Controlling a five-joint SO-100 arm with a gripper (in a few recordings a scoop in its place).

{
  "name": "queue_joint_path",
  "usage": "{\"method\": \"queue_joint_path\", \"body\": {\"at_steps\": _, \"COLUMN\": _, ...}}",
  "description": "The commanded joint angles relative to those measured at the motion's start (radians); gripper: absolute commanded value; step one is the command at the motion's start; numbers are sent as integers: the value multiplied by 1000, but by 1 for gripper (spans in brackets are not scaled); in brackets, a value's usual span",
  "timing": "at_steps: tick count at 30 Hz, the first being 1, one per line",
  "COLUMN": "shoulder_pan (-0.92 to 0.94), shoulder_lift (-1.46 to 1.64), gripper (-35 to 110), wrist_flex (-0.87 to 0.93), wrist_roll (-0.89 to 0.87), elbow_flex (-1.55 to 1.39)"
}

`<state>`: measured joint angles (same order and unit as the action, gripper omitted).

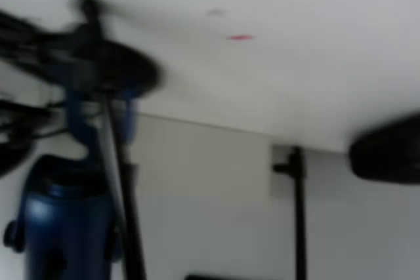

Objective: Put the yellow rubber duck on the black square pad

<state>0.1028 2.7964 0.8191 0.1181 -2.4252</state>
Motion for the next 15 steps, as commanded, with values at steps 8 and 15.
{"method": "queue_joint_path", "body": {"at_steps": 8, "shoulder_pan": 21, "shoulder_lift": 3, "gripper": 29, "wrist_flex": -11, "wrist_roll": 321, "elbow_flex": 143}}
{"method": "queue_joint_path", "body": {"at_steps": 15, "shoulder_pan": -244, "shoulder_lift": 2, "gripper": 29, "wrist_flex": 2, "wrist_roll": 693, "elbow_flex": 140}}
